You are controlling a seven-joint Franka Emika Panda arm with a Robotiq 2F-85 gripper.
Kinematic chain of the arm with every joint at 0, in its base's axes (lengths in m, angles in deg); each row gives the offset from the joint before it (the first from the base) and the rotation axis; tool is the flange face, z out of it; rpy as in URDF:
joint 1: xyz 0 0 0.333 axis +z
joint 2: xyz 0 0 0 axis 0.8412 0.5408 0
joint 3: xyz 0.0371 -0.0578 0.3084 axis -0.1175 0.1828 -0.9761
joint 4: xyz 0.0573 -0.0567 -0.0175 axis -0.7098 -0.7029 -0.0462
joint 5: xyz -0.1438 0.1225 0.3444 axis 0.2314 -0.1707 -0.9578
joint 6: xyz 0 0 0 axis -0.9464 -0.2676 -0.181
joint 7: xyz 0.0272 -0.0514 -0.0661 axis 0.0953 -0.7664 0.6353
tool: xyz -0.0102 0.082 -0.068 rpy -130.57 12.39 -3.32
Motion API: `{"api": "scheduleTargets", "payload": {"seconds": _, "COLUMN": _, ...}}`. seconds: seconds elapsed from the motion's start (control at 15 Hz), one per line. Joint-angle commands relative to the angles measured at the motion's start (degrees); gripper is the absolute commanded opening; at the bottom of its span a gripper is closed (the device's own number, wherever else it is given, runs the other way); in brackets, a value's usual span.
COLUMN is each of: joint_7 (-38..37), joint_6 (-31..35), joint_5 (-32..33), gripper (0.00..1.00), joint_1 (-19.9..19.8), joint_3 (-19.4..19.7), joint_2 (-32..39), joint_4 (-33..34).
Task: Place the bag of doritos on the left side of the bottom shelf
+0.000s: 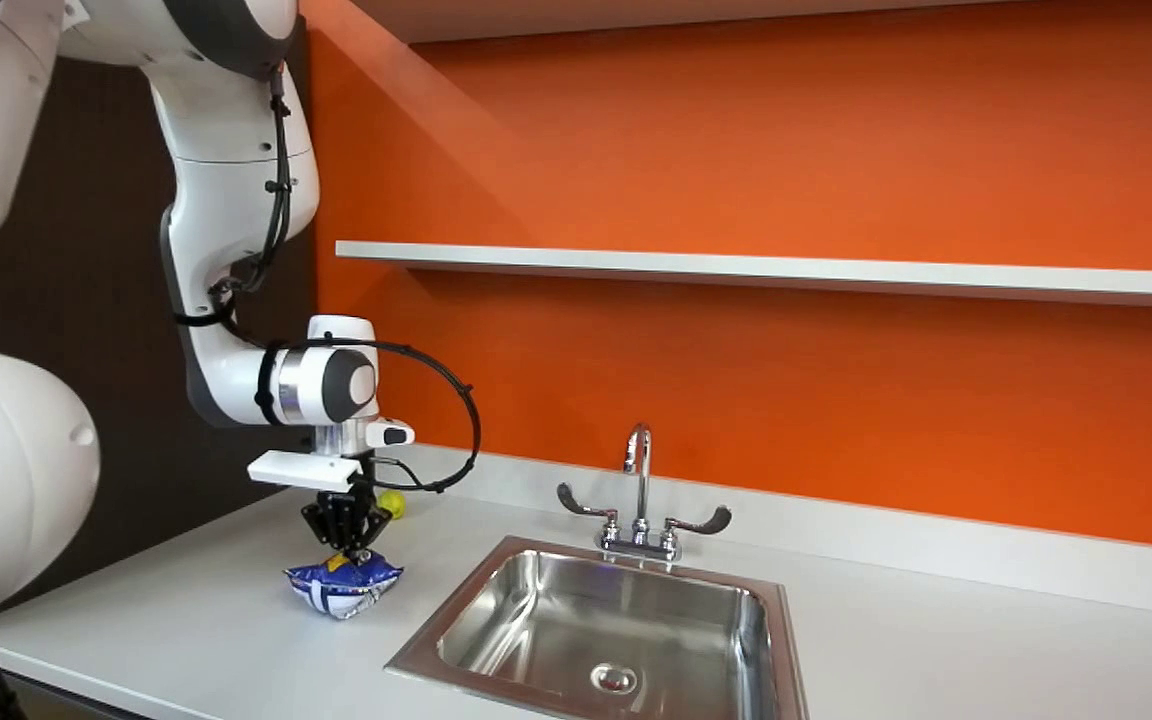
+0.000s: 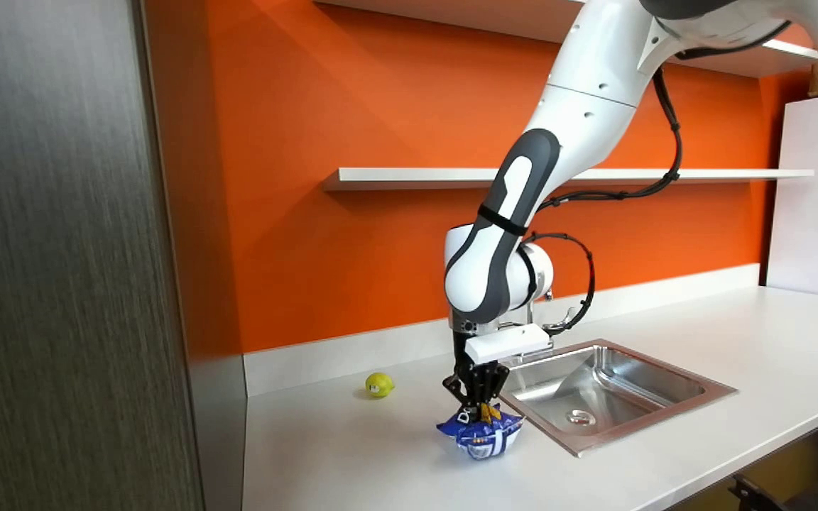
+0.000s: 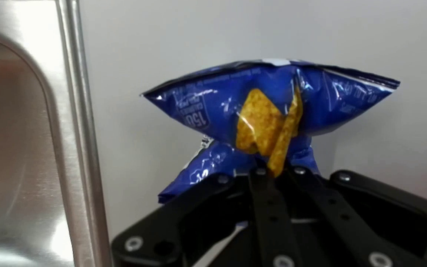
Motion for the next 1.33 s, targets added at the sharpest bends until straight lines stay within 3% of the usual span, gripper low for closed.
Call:
{"api": "scheduleTargets", "payload": {"seconds": 0.0, "joint_7": -2.40, "joint_6": -0.70, "joint_5": 1.98, "gripper": 0.02, "joint_1": 0.89, "joint_3": 1.19, "joint_2": 0.60, "joint_4": 0.86}}
{"api": "scheduleTargets", "payload": {"seconds": 0.67, "joint_7": -2.49, "joint_6": -0.96, "joint_5": 0.76, "gripper": 0.00, "joint_1": 0.57, "joint_3": 0.56, "joint_2": -4.49, "joint_4": -0.61}}
{"api": "scheduleTargets", "payload": {"seconds": 1.27, "joint_7": -3.78, "joint_6": -3.54, "joint_5": -0.08, "gripper": 0.00, "joint_1": -0.54, "joint_3": -1.75, "joint_2": -20.76, "joint_4": -8.72}}
